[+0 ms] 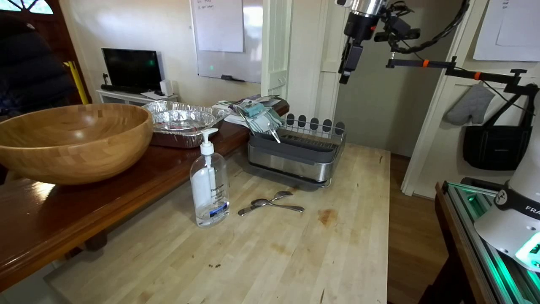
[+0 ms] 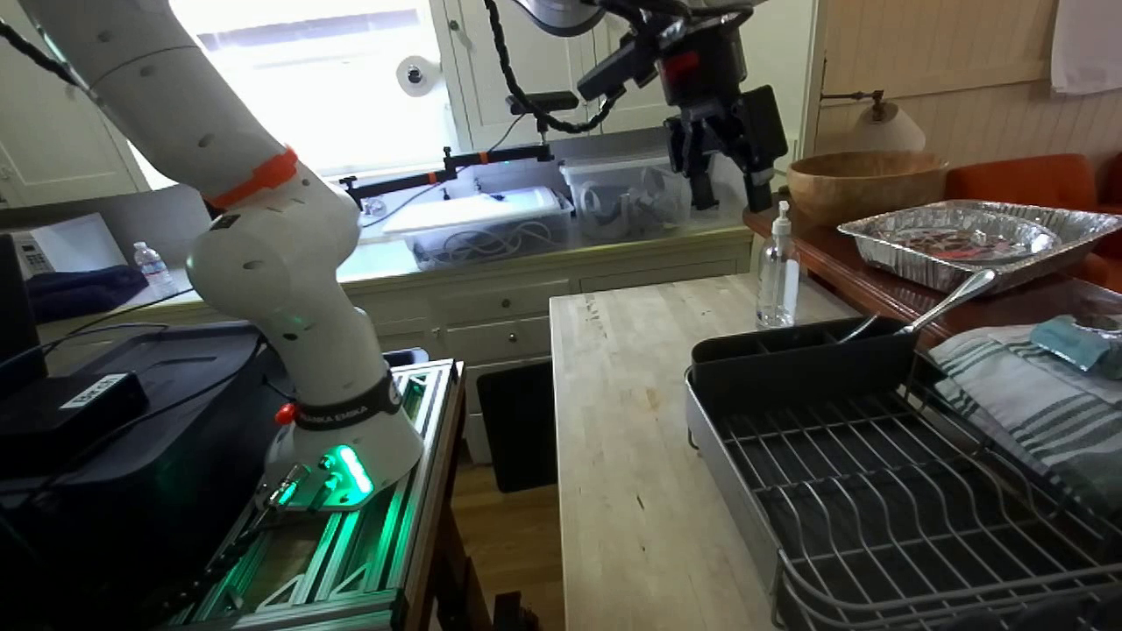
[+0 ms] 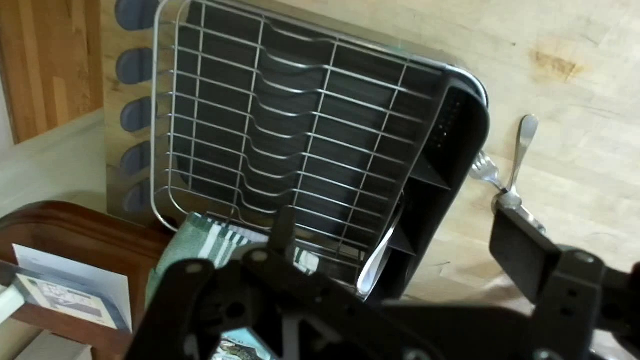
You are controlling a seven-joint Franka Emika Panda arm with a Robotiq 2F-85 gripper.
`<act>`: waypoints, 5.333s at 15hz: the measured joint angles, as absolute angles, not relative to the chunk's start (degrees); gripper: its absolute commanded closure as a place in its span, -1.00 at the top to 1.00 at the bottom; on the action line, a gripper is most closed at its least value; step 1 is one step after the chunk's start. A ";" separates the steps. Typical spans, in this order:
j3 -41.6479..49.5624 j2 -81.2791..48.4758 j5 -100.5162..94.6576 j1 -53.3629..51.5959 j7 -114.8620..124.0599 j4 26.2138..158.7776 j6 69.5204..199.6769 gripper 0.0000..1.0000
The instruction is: Remove one silver spoon from the dishrack.
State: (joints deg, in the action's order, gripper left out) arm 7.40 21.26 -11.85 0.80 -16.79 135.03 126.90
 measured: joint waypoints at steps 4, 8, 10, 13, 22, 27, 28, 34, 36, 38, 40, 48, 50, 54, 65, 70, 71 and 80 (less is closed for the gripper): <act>6.74 14.45 -10.81 0.34 -16.91 130.96 128.35 1.00; 6.71 13.32 -10.73 0.34 -16.91 129.84 128.35 1.00; 6.58 13.32 -10.73 0.54 -16.51 129.76 128.39 1.00; 6.57 12.70 -8.67 0.75 -13.81 129.76 129.32 1.00; 5.18 3.35 -1.82 0.75 -4.41 126.72 137.54 1.00; 4.26 -2.41 -0.99 0.74 -1.25 122.64 140.20 1.00; 4.12 -3.35 -0.99 0.74 -0.89 121.82 140.26 1.00; 3.72 -7.17 -0.99 0.75 0.49 118.29 140.28 1.00; 3.70 -7.97 -0.99 0.75 0.70 117.57 140.28 1.00; 3.64 -8.71 -0.99 0.75 0.75 116.97 140.28 1.00; 3.54 -9.34 -0.99 0.75 0.76 116.58 140.28 1.00; 3.46 -11.98 -0.52 1.38 0.80 114.88 140.28 1.00; 3.42 -12.56 0.21 1.62 0.71 114.56 140.31 1.00; 2.84 -14.11 2.89 2.11 -0.27 114.18 141.36 1.00; 1.23 -16.47 8.08 4.07 -4.79 113.68 144.83 1.00; 0.94 -17.75 8.20 4.40 -5.22 112.89 146.04 1.00; 0.83 -18.02 8.20 4.43 -5.28 112.77 146.27 0.94; 0.04 -19.31 8.20 4.47 -6.17 112.40 146.97 0.42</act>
